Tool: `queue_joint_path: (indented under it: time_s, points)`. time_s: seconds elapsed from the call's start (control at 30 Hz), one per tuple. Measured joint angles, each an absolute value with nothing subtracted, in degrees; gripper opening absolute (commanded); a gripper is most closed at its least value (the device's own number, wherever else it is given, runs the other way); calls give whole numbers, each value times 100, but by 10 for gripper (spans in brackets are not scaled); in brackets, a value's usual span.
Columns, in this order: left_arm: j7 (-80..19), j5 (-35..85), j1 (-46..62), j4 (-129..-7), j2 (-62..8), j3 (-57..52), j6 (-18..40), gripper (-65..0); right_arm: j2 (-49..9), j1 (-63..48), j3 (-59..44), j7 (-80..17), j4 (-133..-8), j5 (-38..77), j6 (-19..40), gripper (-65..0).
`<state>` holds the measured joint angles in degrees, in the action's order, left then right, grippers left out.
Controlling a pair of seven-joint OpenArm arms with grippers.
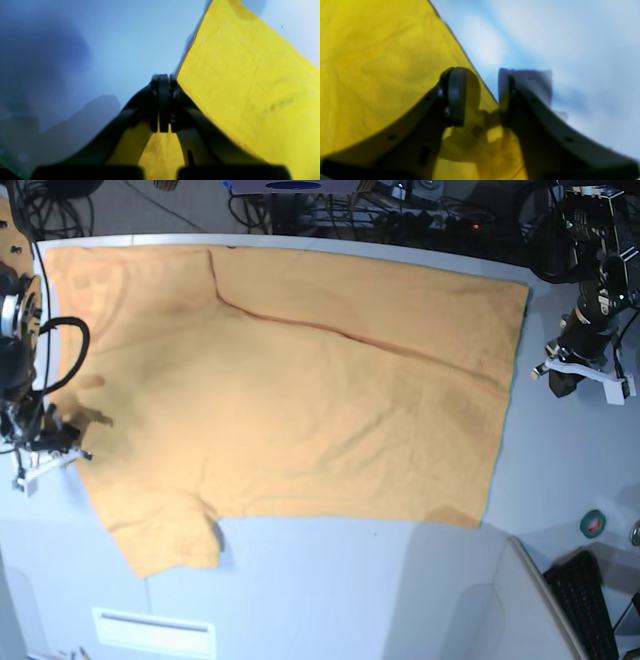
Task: Layout the t-shirt on the table in an organized manner, then fold the t-shirt properly
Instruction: 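Lower the right gripper and grasp the shirt's side edge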
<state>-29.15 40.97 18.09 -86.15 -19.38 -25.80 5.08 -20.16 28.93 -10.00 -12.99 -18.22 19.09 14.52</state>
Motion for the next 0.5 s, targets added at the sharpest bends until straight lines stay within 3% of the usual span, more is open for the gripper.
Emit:
queue_joint_path:
  time_s: [0.07, 0.3, 0.5]
  points:
    - [-2923, 4097, 1809, -8615, -1938, -2578, 508, -650, -1953, 2674, -1000, -1490, -2248, 1929, 1450, -650]
    - [-2915, 4097, 1828, -8615, -1940, -2580, 508, -650, -1868, 2228, -1214, -2276, -3326, 1920, 1452, -650]
    - [-2921, 4073, 1841, -8615, -1933, -2576, 508, -650, -1675, 1457, -2102, -3444, -5395, 1914, 1435, -650]
